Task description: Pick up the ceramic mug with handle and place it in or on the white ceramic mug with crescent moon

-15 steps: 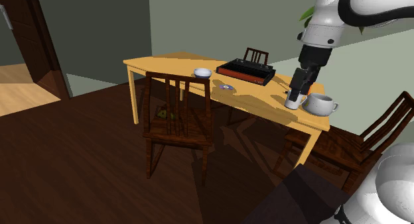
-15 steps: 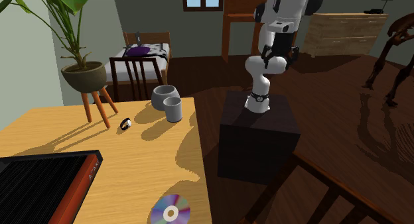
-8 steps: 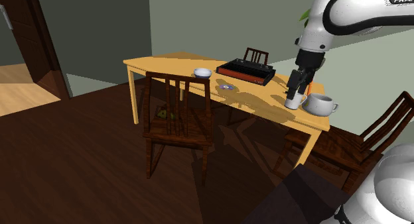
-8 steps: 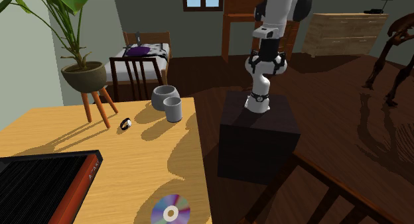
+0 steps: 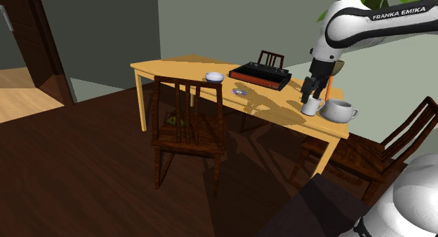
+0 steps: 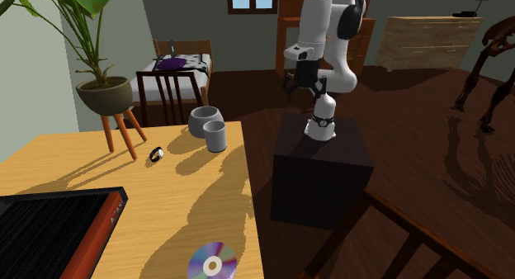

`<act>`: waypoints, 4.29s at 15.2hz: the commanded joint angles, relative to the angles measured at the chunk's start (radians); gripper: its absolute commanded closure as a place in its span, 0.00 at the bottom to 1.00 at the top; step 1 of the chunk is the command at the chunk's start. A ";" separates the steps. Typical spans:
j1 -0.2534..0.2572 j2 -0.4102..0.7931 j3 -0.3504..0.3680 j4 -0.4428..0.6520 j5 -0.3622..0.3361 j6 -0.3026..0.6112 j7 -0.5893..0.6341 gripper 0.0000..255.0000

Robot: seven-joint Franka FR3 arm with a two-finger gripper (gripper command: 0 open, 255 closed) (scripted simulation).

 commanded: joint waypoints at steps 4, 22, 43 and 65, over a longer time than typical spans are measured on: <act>-0.028 0.144 -0.074 0.084 -0.013 0.069 -0.065 0.00; -0.175 0.751 -0.268 0.576 0.183 0.180 -0.359 0.00; -0.192 0.806 -0.264 0.538 0.211 0.268 -0.379 1.00; -0.188 0.752 -0.274 0.701 0.182 0.057 -0.368 1.00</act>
